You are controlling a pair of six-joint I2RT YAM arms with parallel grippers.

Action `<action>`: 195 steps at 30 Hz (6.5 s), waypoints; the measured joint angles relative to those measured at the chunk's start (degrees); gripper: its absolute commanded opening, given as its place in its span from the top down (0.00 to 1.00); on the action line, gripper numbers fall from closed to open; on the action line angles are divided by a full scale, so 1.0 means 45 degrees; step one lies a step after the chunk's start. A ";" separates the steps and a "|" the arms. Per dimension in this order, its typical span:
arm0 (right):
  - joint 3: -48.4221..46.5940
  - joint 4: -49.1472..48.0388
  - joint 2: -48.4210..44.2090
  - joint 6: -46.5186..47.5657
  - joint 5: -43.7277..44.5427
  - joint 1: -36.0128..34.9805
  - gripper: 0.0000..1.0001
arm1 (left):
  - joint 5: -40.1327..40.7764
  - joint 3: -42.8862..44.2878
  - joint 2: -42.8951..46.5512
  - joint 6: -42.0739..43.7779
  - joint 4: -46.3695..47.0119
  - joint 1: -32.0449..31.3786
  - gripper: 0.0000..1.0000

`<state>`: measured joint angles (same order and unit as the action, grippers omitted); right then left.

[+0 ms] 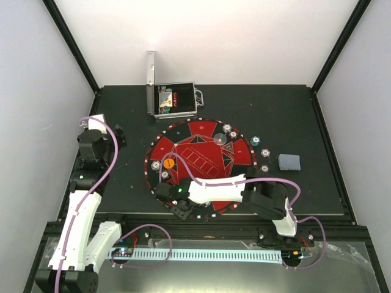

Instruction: Distribute texas hold em gaming equipment

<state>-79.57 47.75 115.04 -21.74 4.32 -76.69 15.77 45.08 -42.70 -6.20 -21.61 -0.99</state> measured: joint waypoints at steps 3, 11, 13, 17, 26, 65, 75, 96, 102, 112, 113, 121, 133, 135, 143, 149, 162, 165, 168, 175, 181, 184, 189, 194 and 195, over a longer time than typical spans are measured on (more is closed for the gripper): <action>0.0015 -0.0005 -0.0005 -0.0019 0.0005 0.0024 0.48 | 0.0000 0.0000 0.0000 0.0000 0.0005 0.0000 0.01; 0.0209 -0.0126 -0.0185 -0.0015 0.0005 0.0073 0.44 | 0.0000 0.0000 0.0000 0.0000 0.0005 -0.0039 0.01; 0.0359 -0.0223 -0.0316 -0.0010 0.0000 0.0112 0.43 | 0.0000 0.0000 0.0000 0.0000 0.0000 -0.0049 0.01; 0.0549 -0.0272 -0.0612 0.0000 0.0000 0.0160 0.42 | 0.0000 0.0000 0.0000 0.0000 0.0000 -0.0049 0.01; 0.0733 -0.0277 -0.1137 0.0189 -0.0204 0.0155 0.35 | 0.0000 0.0000 0.0000 0.0000 0.0000 -0.0049 0.01; 0.0505 -0.1098 -0.1311 0.2191 -0.0301 1.5013 0.16 | 0.0010 0.0000 -0.0005 0.0000 0.0000 -0.0063 0.01; -0.0194 -0.1156 -0.0758 0.2531 -0.0549 1.4829 0.30 | 0.0005 0.0000 -0.0010 0.0000 0.0000 -0.0063 0.01; -0.0466 -0.1044 0.0087 0.2521 0.0155 1.4367 0.48 | 0.0010 0.0000 -0.0010 0.0000 0.0000 -0.0063 0.01; -0.0495 -0.1030 0.0107 0.2526 0.0248 1.4367 0.51 | 0.0010 0.0000 -0.0005 0.0000 0.0000 -0.0063 0.01; -0.0578 -0.1020 0.0306 0.2521 0.0257 1.4367 0.53 | 0.0010 0.0000 -0.0005 0.0000 0.0000 -0.0063 0.01; -0.0578 -0.1010 0.0364 0.2521 0.0253 1.4367 0.54 | 0.0010 0.0000 -0.0005 0.0000 0.0000 -0.0063 0.01; -0.0583 -0.0996 0.0457 0.2492 0.0248 1.4367 0.58 | 0.0010 0.0000 -0.0005 0.0000 0.0000 -0.0063 0.01; -0.1175 -0.0102 -0.0622 0.2535 0.0257 1.4367 0.58 | 0.0010 0.0000 0.0000 0.0000 0.0000 -0.0063 0.01; -0.1287 -0.0087 -0.0777 0.2545 0.0253 1.4367 0.58 | 0.0010 0.0000 0.0000 0.0000 0.0000 -0.0063 0.01; -0.1311 -0.0024 -0.0544 0.2569 0.0253 1.4367 0.57 | 0.0010 0.0000 0.0000 0.0000 0.0000 -0.0068 0.01; -0.1307 -0.0034 0.0029 0.2565 0.0248 1.4367 0.57 | 0.0010 0.0000 0.0000 0.0000 0.0000 -0.0073 0.01; -0.1307 -0.0049 0.0408 0.2545 0.0253 1.4367 0.56 | 0.0010 0.0000 0.0000 0.0000 0.0000 -0.0083 0.01; -0.1307 -0.0044 0.0607 0.2540 0.0257 1.4367 0.55 | 0.0010 0.0000 0.0000 0.0000 0.0000 -0.0083 0.01; -0.1307 -0.0039 0.0685 0.2531 0.0262 1.4367 0.52 | 0.0010 0.0000 0.0000 0.0000 0.0000 -0.0083 0.01; -0.1307 -0.0053 0.0685 0.2501 0.0355 1.4367 0.43 | 0.0010 0.0000 0.0000 0.0000 0.0000 -0.0083 0.01; -0.1307 -0.0049 0.0685 0.2531 0.0393 1.4367 0.51 | 0.0010 0.0000 0.0000 0.0000 0.0000 -0.0083 0.01; -0.1307 -0.0049 0.0685 0.2516 0.0393 1.4367 0.54 | 0.0010 0.0000 0.0000 0.0000 0.0000 -0.0083 0.01; -0.1307 -0.0044 0.0675 0.2521 0.0393 1.4367 0.58 | 0.0010 0.0000 0.0000 0.0000 0.0000 -0.0083 0.01; -0.1307 -0.0024 0.0612 0.2526 0.0389 1.4367 0.58 | 0.0010 0.0000 0.0000 0.0000 0.0000 -0.0083 0.01; -0.1307 -0.0010 0.0588 0.2526 0.0393 1.4367 0.58 | 0.0010 0.0000 0.0000 0.0000 0.0000 -0.0083 0.01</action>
<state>-85.45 47.70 117.69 -10.37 6.09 -12.03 15.81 45.08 -42.70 -6.20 -21.61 -1.37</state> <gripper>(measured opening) 0.426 0.990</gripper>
